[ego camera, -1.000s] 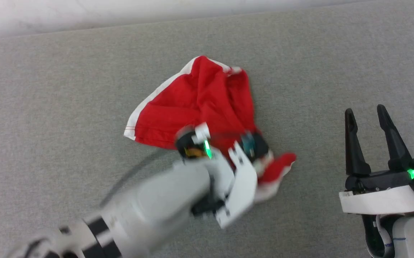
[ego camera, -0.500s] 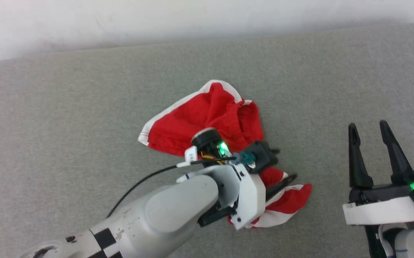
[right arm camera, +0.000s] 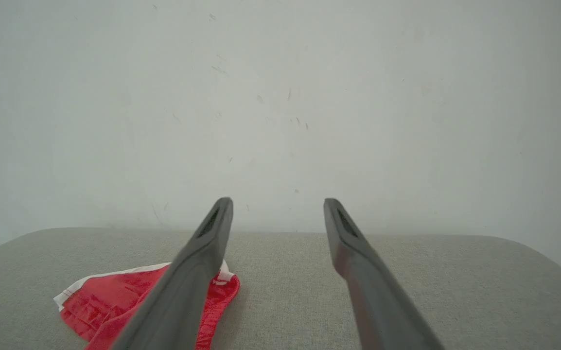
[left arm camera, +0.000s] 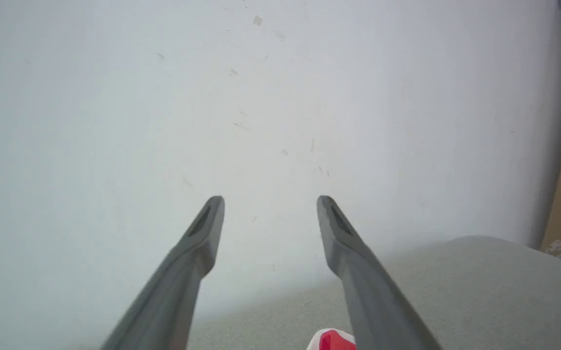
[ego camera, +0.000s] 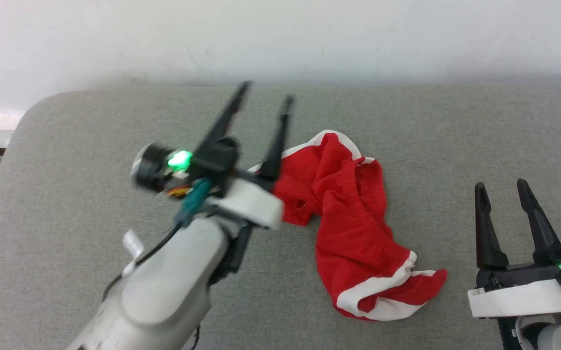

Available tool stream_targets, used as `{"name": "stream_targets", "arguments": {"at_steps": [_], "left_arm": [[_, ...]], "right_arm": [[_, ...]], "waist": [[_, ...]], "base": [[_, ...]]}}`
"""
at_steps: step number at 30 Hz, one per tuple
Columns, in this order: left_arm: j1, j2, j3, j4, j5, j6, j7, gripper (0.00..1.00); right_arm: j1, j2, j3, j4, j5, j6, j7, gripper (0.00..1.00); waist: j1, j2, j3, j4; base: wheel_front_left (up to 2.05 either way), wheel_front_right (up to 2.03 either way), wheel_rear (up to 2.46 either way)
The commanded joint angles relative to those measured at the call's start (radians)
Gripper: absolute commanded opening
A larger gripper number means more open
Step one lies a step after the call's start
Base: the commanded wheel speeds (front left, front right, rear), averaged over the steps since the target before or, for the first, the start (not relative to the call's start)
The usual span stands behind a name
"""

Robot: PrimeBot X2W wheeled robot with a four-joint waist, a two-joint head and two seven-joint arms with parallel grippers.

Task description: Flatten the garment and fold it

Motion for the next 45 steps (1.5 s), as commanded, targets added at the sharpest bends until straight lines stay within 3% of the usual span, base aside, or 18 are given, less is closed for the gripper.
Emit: {"name": "stream_targets", "arguments": {"at_steps": [1,4,8,12,19,30,35,39,43,44,45], "left_arm": [[0.075,0.012,0.056,-0.031,0.038,0.029,-0.004,1.0],[0.196,0.019,0.192,-0.096,0.107,0.07,-0.004,1.0],[0.352,0.012,0.353,-0.157,0.179,0.074,-0.004,1.0],[0.484,-0.015,0.457,-0.169,0.222,0.016,-0.004,1.0],[0.602,-0.083,0.538,-0.155,0.3,-0.107,-0.004,1.0],[0.588,-0.154,0.614,-0.157,0.382,-0.192,-0.004,1.0],[0.566,-0.176,0.633,-0.159,0.395,-0.211,-0.004,1.0],[0.553,-0.192,0.639,-0.157,0.399,-0.222,-0.004,1.0],[0.541,-0.205,0.641,-0.158,0.398,-0.227,-0.005,1.0],[0.541,-0.205,0.641,-0.158,0.398,-0.227,-0.005,1.0],[0.537,-0.208,0.64,-0.159,0.398,-0.228,-0.005,1.0]], "right_arm": [[0.014,0.002,-0.004,-0.003,-0.01,-0.001,-0.005,1.0],[0.02,0.002,-0.015,-0.003,-0.01,-0.001,-0.005,1.0],[0.03,0.002,-0.025,-0.002,-0.012,-0.001,-0.005,1.0],[0.041,0.002,-0.034,0.003,-0.009,-0.001,-0.005,1.0],[0.063,0.002,-0.037,0.016,0.0,-0.001,-0.005,1.0],[-0.046,-0.001,-0.048,-0.034,-0.076,-0.001,-0.005,1.0],[-0.217,-0.108,0.005,-0.015,-0.099,-0.001,-0.005,1.0],[-0.355,-0.27,0.149,0.163,-0.056,-0.001,-0.005,1.0],[-0.513,-0.441,0.394,0.333,0.107,-0.001,0.17,1.0],[-0.513,-0.441,0.394,0.333,0.107,-0.001,0.17,1.0],[-0.549,-0.478,0.46,0.349,0.162,-0.001,0.241,1.0]], "waist": [[0.0001,0.0,-0.01,0.013],[0.0001,0.0,-0.013,0.019],[0.0001,0.0,-0.02,0.023],[0.0001,0.0,-0.027,0.03],[0.0001,0.0,-0.041,0.041],[0.0001,0.0,-0.035,0.069],[0.0001,0.0,0.001,0.092],[0.0001,0.0,0.034,0.121],[0.0001,0.0,0.073,0.152],[0.0001,0.0,0.073,0.152],[0.0001,0.0,0.084,0.159]], "base": [[0.0,0.0,0.0],[0.0,0.0,0.0],[0.0,0.0,0.0],[0.0,0.0,0.0],[0.0,0.0,0.0],[0.0,0.0,0.0],[0.0,0.0,0.0],[0.0,0.0,0.0],[0.0,0.0,0.0],[0.0,0.0,0.0],[0.0,0.0,0.0]]}}
